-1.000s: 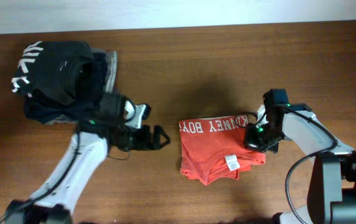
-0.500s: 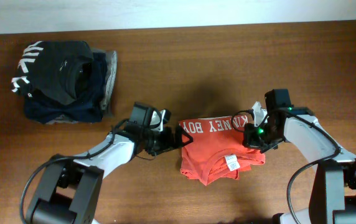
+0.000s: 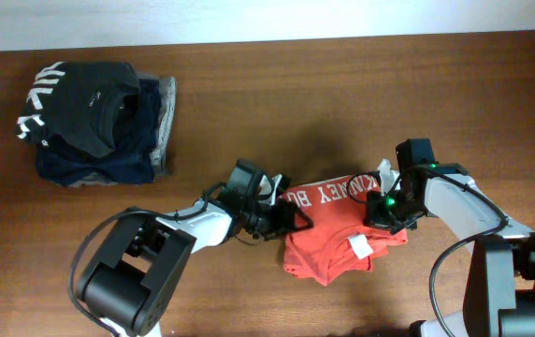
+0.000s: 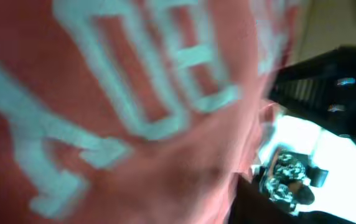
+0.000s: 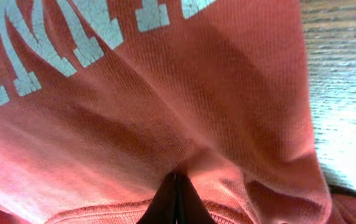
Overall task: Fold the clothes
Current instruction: 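Grasp the folded red shirt's left end with the left gripper, then carry the red shirt with the left gripper onto the dark clothes stack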
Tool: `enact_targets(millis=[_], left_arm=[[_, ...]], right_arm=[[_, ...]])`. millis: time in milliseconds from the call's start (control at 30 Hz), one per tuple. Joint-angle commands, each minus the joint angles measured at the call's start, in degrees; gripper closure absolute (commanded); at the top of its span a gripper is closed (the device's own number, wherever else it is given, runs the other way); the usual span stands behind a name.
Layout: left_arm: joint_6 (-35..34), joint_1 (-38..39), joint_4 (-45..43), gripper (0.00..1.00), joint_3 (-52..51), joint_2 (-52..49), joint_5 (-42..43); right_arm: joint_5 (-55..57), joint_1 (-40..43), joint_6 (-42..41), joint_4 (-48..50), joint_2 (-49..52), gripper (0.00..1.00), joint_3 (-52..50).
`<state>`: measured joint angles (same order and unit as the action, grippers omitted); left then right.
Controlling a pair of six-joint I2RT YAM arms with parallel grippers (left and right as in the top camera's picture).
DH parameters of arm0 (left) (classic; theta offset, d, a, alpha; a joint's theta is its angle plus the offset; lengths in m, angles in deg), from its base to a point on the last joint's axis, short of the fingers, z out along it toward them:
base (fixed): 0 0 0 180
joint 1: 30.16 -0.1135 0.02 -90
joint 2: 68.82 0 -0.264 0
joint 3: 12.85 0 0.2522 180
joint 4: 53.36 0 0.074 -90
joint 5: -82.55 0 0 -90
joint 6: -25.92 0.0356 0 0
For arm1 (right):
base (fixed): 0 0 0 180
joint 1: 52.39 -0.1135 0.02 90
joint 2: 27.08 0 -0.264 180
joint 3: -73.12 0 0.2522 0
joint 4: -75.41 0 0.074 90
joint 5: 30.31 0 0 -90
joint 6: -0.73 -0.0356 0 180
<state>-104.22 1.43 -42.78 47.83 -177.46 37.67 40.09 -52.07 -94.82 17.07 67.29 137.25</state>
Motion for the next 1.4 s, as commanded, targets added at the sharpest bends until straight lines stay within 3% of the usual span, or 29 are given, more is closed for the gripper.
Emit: enact_targets(millis=[0,100,133,167,233,367,500,567,667,767,933,1133,1267,1367], left_arm=[[0.0,0.9,1.3,0.57,-3.5,-4.7,-9.4],[1.1,0.9,-1.8,0.58,-3.5,-4.7,-8.6],[1.1,0.9,-2.0,0.52,-3.5,-4.7,-7.7],[0.9,0.9,-1.4,0.33,-3.5,-4.7,-6.8],[-4.9,1.0,4.0,0.13,-3.5,-4.7,-5.7],[-8.6,2.5,10.1,0.13,-3.6,-4.7,-4.0],[-12.4,4.9,6.2,0.13,-3.7,-4.7,-5.3],[-15.5,6.3,2.6,0.22,-3.7,-4.7,-6.3],[-17.7,7.0,1.0,0.51,-3.7,-4.8,-10.6],[-17.6,7.0,1.0,0.63,-3.7,-4.8,-11.9],[-6.5,6.5,-0.3,0.97,-3.7,-4.7,-11.7],[7.0,2.1,1.9,0.99,-3.3,1.0,-6.9],[19.2,-4.5,7.6,0.99,-0.5,10.7,-6.1],[24.6,-9.2,10.7,0.99,3.7,16.1,-6.0]], right_arm=[[-1.0,-0.4,0.6,-0.7,0.3,0.96,-0.5],[-1.0,-0.3,0.6,-1.1,0.3,0.96,-0.5],[-1.0,-0.3,0.6,-1.2,0.3,0.96,-0.5],[-1.0,-0.4,0.6,-1.2,0.3,0.96,-0.5],[-1.0,-0.4,0.6,-1.2,0.3,0.96,-0.5],[-1.0,-0.4,0.2,-1.3,0.3,0.96,-0.5],[-1.0,-0.4,-0.9,-0.9,0.3,0.96,-0.5],[-1.0,-0.4,-0.9,-1.0,0.3,0.96,-0.5],[-1.0,-0.4,-0.9,-1.4,0.3,0.96,-0.5],[-1.0,-0.4,-0.9,-1.7,0.3,0.96,-0.5],[-1.0,-0.3,-0.7,-3.5,-0.4,0.96,-0.3],[-0.7,-0.3,0.8,-13.1,-11.0,0.96,5.6],[-0.8,-0.3,0.6,-19.8,-23.4,0.96,12.4],[-1.2,-0.3,0.2,-22.4,-29.2,0.96,16.8]])
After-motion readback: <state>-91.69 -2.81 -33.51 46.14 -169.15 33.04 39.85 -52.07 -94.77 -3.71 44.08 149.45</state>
